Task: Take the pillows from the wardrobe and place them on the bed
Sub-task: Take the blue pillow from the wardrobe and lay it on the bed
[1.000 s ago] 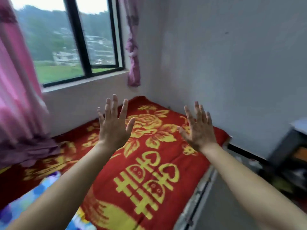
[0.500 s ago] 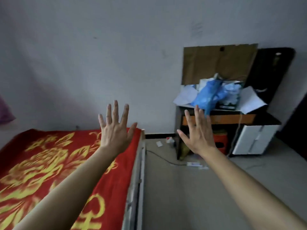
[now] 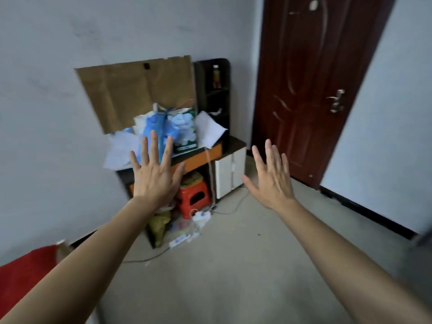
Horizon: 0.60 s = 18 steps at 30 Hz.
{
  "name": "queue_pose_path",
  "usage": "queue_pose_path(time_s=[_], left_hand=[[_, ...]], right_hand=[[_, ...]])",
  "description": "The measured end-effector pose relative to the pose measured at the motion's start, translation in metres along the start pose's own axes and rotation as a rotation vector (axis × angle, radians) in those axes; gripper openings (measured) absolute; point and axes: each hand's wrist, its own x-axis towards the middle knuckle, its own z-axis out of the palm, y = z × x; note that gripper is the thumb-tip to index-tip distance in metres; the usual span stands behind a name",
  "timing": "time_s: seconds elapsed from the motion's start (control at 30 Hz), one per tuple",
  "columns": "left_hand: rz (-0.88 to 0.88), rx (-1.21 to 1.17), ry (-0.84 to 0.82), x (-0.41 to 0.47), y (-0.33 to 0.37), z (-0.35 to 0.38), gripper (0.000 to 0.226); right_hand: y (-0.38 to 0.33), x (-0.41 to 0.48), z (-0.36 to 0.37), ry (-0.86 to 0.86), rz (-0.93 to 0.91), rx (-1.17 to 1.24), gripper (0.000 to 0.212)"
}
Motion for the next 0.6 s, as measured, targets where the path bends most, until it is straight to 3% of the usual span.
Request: queue_pose_path(time_s=[0.37,0.6], left_hand=[[0.516,-0.274,-0.052,0.172,0.160,0.136,0.072],[0.814,-0.453,-0.101,0.200,0.310,0.185,0.071]], right_hand=[[0.151,0.011,-0.008,0.034,0.460,-0.329,0.083],[0.219,-0.055,-0.028,0.022,0.781,-0.430,0.081]])
